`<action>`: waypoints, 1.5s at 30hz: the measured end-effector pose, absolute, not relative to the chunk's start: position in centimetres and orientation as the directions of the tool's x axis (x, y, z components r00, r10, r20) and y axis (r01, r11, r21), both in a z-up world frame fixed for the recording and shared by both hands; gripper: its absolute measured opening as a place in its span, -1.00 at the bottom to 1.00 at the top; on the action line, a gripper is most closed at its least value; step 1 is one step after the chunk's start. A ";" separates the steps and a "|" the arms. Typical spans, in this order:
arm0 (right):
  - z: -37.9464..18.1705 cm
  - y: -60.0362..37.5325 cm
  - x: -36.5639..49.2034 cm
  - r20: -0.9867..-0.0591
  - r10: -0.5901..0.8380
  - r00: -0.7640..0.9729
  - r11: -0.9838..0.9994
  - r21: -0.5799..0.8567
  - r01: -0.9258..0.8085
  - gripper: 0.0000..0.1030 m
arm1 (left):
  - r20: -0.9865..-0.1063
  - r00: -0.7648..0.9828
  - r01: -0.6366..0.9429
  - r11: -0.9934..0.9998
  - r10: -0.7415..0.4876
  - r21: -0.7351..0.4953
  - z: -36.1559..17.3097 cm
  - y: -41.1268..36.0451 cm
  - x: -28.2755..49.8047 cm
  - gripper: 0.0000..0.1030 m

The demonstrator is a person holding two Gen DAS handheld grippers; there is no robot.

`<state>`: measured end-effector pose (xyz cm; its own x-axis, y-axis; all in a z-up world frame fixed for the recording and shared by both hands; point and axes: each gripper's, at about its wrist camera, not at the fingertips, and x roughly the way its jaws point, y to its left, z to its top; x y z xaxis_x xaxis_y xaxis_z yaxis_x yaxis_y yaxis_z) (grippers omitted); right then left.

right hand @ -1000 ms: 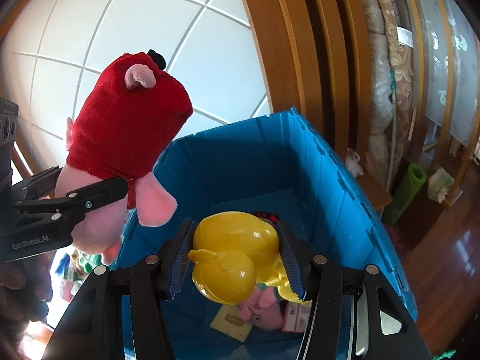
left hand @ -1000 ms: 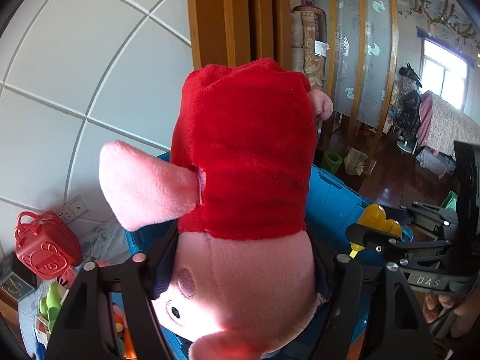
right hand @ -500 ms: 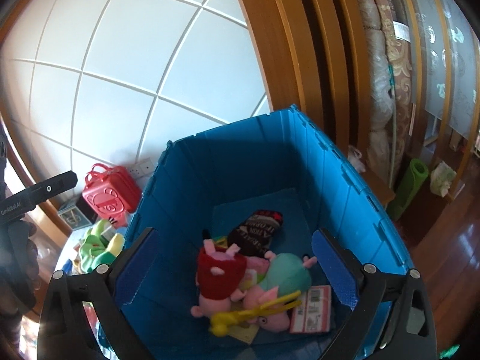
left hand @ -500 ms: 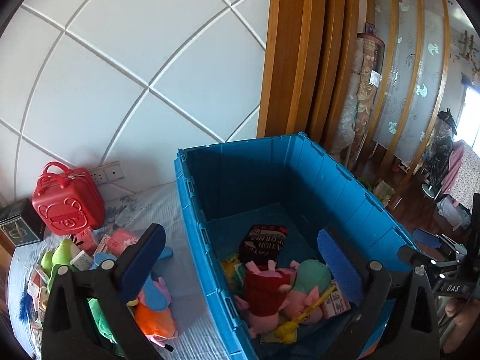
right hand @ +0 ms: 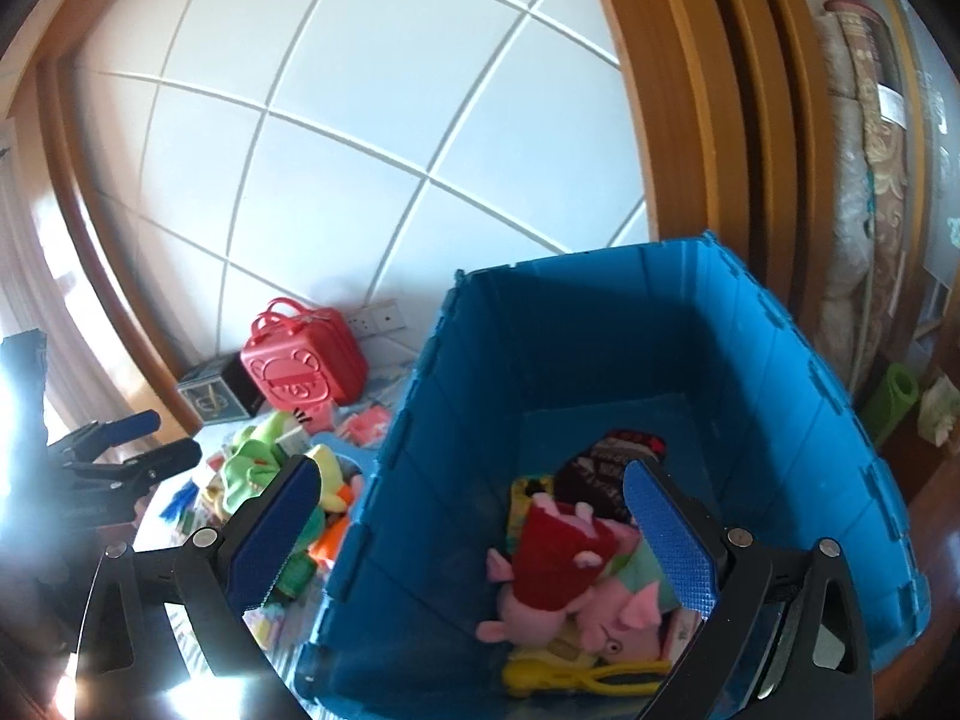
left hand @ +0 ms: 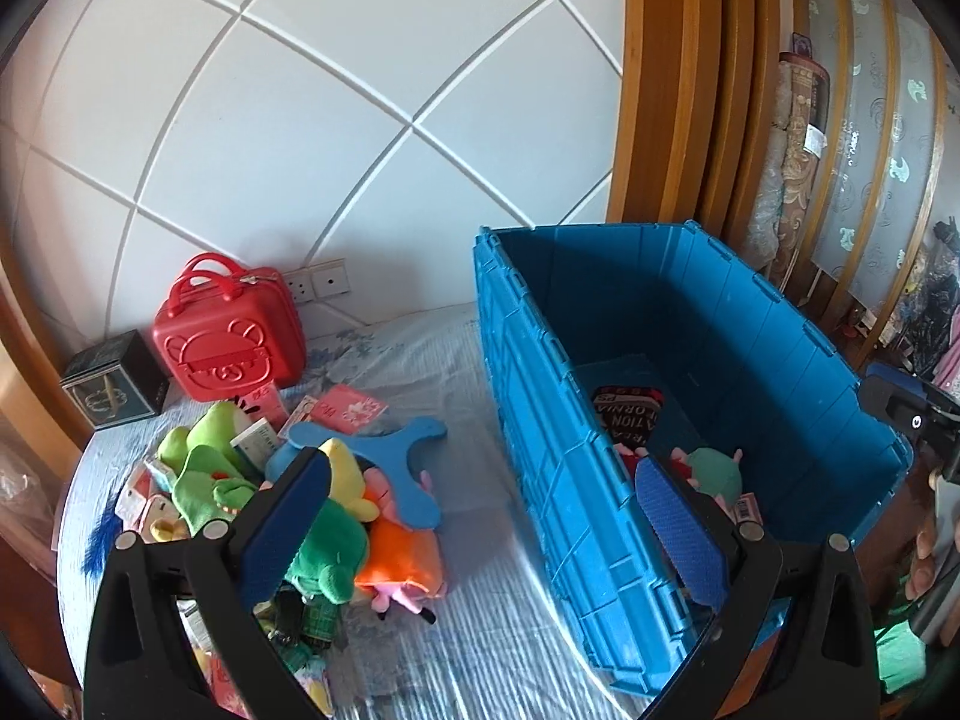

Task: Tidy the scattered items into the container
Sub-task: 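Withdraw both tools from the crate back over the toy heap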

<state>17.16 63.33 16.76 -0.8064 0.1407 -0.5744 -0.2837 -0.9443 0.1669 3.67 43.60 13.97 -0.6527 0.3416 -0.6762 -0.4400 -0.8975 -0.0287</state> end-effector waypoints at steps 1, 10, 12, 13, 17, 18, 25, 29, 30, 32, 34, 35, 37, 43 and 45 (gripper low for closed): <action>16.6 62.6 16.8 -0.575 0.126 -0.808 -0.950 0.166 -0.266 0.99 | -0.684 -0.649 -0.430 -0.902 0.333 -0.030 13.6 42.7 4.0 1.00; 15.7 55.0 14.8 -0.601 0.083 -0.795 -0.971 0.132 -0.201 0.99 | -0.703 -0.647 -0.371 -0.927 0.296 -0.049 10.7 33.7 6.0 1.00; 15.7 53.1 14.8 -0.605 0.088 -0.791 -0.972 0.121 -0.201 0.99 | -0.709 -0.641 -0.366 -0.929 0.294 -0.055 10.2 31.6 6.1 1.00; 15.6 52.1 14.7 -0.607 0.095 -0.789 -0.973 0.111 -0.202 0.99 | -0.711 -0.638 -0.365 -0.929 0.294 -0.057 9.9 30.6 6.2 1.00; 15.4 48.6 14.6 -0.617 0.114 -0.778 -0.970 0.100 -0.222 0.99 | -0.722 -0.622 -0.373 -0.925 0.303 -0.067 9.0 26.6 6.5 1.00; 15.3 47.6 14.5 -0.621 0.118 -0.775 -0.970 0.096 -0.224 0.99 | -0.725 -0.619 -0.375 -0.925 0.302 -0.065 8.7 25.6 6.6 1.00; 13.1 40.3 12.7 -0.659 0.118 -0.743 -0.973 0.074 -0.220 0.99 | -0.745 -0.604 -0.361 -0.931 0.282 -0.060 6.3 18.3 6.7 1.00; 11.3 36.5 11.4 -0.686 0.109 -0.719 -0.976 0.064 -0.209 0.99 | -0.762 -0.595 -0.338 -0.940 0.257 -0.054 4.5 14.6 6.5 1.00; 10.8 35.6 11.1 -0.693 0.107 -0.713 -0.977 0.061 -0.206 0.99 | -0.767 -0.592 -0.332 -0.942 0.249 -0.050 4.0 13.7 6.5 1.00; 9.5 34.1 10.3 -0.710 0.100 -0.697 -0.978 0.060 -0.201 0.99 | -0.776 -0.585 -0.324 -0.945 0.235 -0.042 2.9 12.1 6.4 1.00; 8.1 32.7 9.5 -0.728 0.091 -0.679 -0.979 0.060 -0.196 0.99 | -0.788 -0.576 -0.317 -0.948 0.220 -0.033 1.7 10.7 6.3 1.00; 7.2 32.1 9.1 -0.736 0.090 -0.671 -0.979 0.058 -0.194 0.99 | -0.794 -0.569 -0.314 -0.949 0.212 -0.028 1.0 10.0 6.2 1.00; 5.4 30.9 8.3 -0.759 0.081 -0.646 -0.980 0.058 -0.191 0.99 | -0.811 -0.551 -0.306 -0.952 0.198 -0.024 -0.5 8.6 6.0 1.00; -0.4 27.8 6.1 -0.818 0.074 -0.571 -0.981 0.043 -0.190 0.99 | -0.854 -0.489 -0.297 -0.955 0.176 -0.026 -5.5 5.5 5.4 0.98; -2.3 27.1 5.5 -0.835 0.068 -0.546 -0.981 0.044 -0.190 0.99 | -0.863 -0.474 -0.298 -0.954 0.174 -0.029 -7.1 4.8 5.1 0.97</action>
